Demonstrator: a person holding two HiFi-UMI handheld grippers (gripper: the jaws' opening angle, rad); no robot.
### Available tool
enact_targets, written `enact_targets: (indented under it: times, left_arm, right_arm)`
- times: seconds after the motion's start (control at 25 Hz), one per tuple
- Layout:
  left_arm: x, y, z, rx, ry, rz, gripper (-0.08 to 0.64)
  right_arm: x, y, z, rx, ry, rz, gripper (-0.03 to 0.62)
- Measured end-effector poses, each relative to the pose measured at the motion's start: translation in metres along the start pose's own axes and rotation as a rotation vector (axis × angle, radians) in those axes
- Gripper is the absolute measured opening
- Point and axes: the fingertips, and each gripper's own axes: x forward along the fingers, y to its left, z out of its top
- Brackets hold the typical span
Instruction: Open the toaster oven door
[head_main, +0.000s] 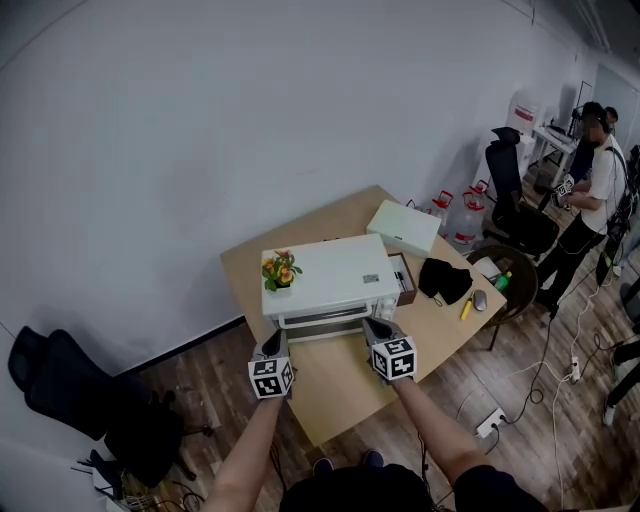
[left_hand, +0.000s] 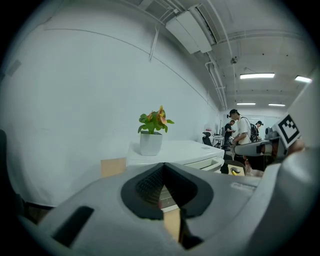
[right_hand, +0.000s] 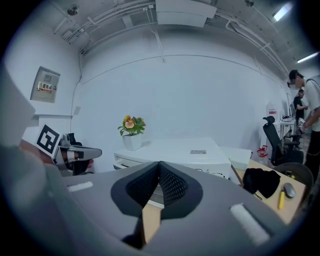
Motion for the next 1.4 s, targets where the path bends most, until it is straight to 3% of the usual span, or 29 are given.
enact_targets:
  times: [0.32, 0.48, 0.64, 0.88, 1.4]
  left_arm:
    - [0.030, 0.000, 0.000, 0.015, 0.029, -0.011, -0.005]
    - [0.044, 0.001, -0.004, 0.070, 0.063, -0.029, -0.005]
    - [0.051, 0.005, -0.010, 0.025, 0.075, -0.026, -0.005]
    - [0.065, 0.008, -0.012, 0.060, 0.093, -0.029, -0.005]
    - [0.073, 0.011, -0.027, 0.036, 0.135, -0.026, -0.005]
  right_arm:
    - [0.030, -0.015, -0.009, -0.042, 0.045, 0.004, 0.012]
    - [0.045, -0.026, -0.010, -0.042, 0.065, 0.003, 0.012]
    - [0.052, -0.031, -0.018, -0.057, 0.095, 0.012, 0.012]
    - [0.067, -0.037, -0.022, -0.036, 0.111, 0.009, 0.012]
    - [0.073, -0.037, -0.035, -0.012, 0.130, 0.039, 0.012]
